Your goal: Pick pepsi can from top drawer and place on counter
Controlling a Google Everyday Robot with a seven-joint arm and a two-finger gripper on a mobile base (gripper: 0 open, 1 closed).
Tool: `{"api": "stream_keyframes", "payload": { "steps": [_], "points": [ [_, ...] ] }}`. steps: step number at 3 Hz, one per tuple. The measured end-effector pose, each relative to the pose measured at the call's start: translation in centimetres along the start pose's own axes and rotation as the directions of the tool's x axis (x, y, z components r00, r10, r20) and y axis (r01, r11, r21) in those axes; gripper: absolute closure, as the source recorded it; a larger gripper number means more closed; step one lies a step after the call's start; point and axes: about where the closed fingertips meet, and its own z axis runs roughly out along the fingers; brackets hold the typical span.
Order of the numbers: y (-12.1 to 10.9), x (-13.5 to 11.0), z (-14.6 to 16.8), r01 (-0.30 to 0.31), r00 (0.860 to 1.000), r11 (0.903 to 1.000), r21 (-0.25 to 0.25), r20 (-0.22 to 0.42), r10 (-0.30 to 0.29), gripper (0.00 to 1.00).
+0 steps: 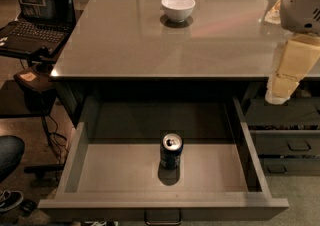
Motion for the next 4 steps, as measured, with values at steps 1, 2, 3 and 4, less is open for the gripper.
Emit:
{"api": "stream_keyframes", "payload": {
  "steps": [1, 2, 3, 4],
  "points": [
    [0.0, 0.0, 0.0, 0.000, 1.000, 1.0000, 0.000, 0.000, 0.000, 0.00],
    [-0.3, -0.3, 2.4, -0.002, 0.998, 0.9994, -0.035, 0.066, 0.004, 0.00],
    [-0.3, -0.8, 8.9, -0.026, 0.981, 0.9901, -0.138, 0.185, 0.052, 0.00],
    [-0.2, -1.4, 15.0, -0.058, 0.952, 0.9760, -0.210, 0.282, 0.118, 0.00]
  ]
}}
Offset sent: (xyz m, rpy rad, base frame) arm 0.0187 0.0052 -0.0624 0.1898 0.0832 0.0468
